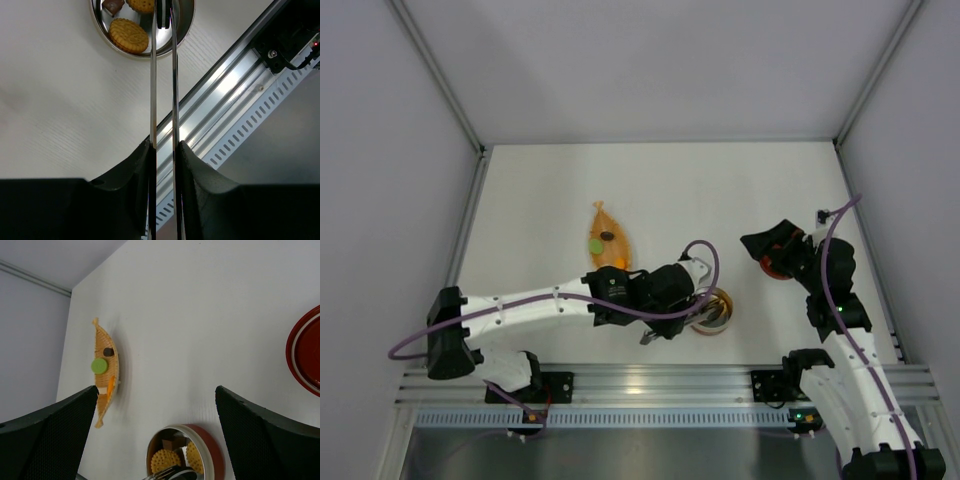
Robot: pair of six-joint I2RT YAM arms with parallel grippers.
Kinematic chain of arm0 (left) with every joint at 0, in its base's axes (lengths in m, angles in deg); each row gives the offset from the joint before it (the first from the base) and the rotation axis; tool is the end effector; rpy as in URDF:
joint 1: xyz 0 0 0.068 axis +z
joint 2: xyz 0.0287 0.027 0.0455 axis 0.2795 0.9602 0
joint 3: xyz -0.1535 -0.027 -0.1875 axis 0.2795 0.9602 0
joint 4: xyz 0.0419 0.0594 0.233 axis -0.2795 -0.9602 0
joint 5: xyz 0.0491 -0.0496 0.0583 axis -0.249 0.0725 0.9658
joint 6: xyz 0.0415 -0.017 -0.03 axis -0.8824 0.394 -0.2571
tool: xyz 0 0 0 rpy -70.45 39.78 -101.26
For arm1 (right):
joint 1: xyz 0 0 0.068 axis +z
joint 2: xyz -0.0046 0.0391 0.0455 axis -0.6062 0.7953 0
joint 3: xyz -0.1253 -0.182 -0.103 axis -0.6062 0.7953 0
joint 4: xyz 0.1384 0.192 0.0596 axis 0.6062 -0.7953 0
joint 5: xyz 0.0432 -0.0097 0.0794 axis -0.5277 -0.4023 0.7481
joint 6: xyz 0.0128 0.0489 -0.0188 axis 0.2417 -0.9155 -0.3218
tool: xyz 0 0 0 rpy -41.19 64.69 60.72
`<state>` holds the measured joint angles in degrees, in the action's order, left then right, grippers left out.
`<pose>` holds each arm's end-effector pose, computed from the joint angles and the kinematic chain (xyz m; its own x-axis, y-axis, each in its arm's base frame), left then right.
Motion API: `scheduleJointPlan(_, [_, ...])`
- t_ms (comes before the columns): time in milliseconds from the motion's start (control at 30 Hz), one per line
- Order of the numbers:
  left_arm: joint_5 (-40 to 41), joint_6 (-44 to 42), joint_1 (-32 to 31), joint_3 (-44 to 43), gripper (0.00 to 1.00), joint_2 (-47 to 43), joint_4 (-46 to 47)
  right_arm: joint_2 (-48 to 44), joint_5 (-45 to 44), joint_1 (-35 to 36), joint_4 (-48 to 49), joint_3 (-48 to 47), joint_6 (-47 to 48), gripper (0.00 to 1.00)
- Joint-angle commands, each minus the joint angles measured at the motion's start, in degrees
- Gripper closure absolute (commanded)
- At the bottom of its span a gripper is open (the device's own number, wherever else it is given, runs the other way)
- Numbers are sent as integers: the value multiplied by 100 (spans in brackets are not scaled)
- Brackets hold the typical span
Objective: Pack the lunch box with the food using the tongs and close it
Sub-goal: Place the fake food in the packing box.
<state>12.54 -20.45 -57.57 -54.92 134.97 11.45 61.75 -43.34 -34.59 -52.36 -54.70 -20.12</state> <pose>0.0823 -0.2726 0.2738 -0.6669 0.5041 -0.5487 0.7025 0.6708 -0.2377 0.1641 0.0186 0.2480 -0.4495 0.5997 -0.6620 -0.0541 0.7215 0.6903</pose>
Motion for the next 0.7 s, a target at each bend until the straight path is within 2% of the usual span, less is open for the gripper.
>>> scheduleJointPlan(0, [-93,4,-12,16,79,110,455,-75,-34,-61,393,-16,54,1])
scheduleJointPlan(167, [21,4,-12,-10,73,189,376,-75,-25,-52,376,-25,63,0])
scheduleJointPlan(300, [126,-5,-12,-36,60,172,341,-83,-33,-61,384,-25,63,1])
scheduleJointPlan(400, [206,4,-20,-80,55,146,262,-92,-34,-52,367,-34,63,1])
scheduleJointPlan(667, [443,-101,-12,-300,52,31,25,-83,-25,-61,376,-69,63,0])
